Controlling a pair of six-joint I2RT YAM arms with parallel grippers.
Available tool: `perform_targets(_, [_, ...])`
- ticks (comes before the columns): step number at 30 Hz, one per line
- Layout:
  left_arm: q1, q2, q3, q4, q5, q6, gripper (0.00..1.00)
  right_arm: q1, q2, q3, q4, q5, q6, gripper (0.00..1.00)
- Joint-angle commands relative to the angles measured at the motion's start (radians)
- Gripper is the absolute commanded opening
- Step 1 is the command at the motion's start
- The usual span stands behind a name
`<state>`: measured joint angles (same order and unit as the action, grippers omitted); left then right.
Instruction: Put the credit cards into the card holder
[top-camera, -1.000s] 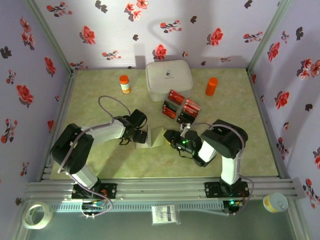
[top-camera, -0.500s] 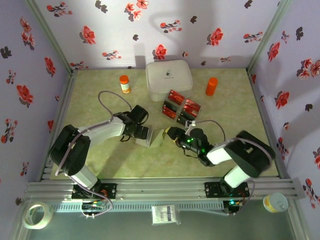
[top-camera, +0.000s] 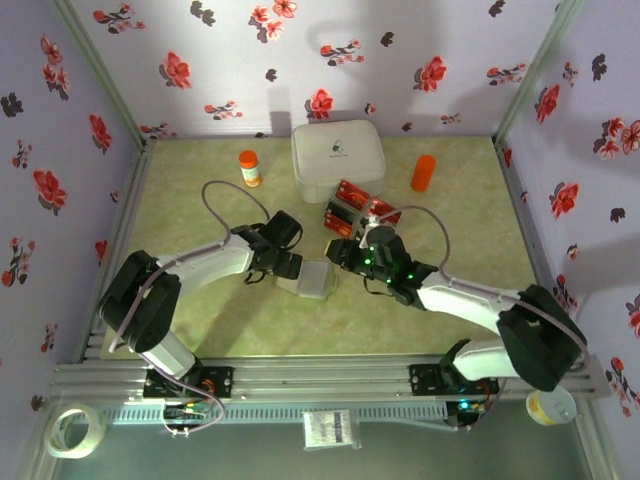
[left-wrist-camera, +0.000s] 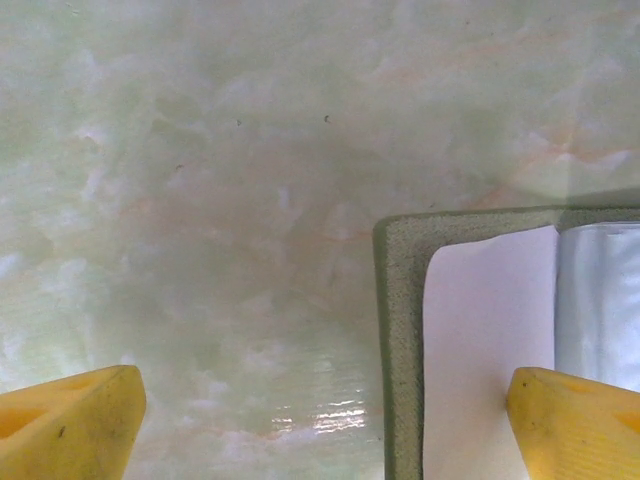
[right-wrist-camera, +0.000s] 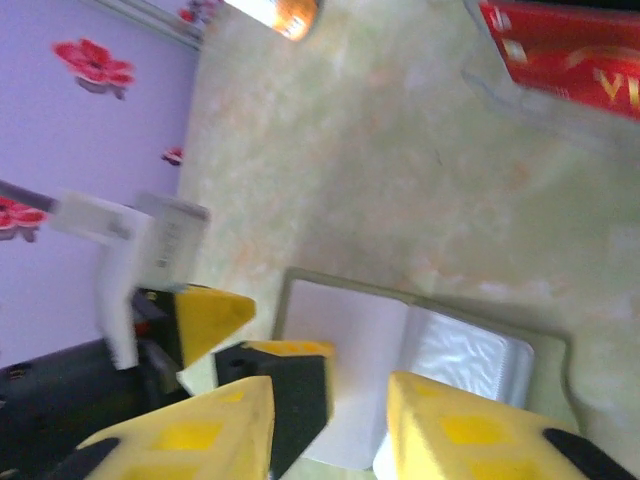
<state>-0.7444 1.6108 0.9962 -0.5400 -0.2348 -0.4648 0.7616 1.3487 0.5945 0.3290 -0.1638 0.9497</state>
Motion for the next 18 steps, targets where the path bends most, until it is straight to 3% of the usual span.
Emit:
perform_targets(1, [-0.013, -0.032, 0.0, -0.024, 0.0, -0.022, 0.93, 0.039, 0.081, 0.058, -0.029, -0.033, -0.024, 0.27])
perform_targets(9, [-0.02, -0.061, -0.041, -0.013, -0.005, -0.046, 0.93, 0.093, 0.274, 0.104, 0.05, -0.029, -0.004, 0.14])
perform_targets(18, [-0.019, -0.084, -0.126, 0.023, -0.044, -0.071, 0.93, 0.083, 0.321, 0.043, 0.049, 0.017, -0.044, 0.07])
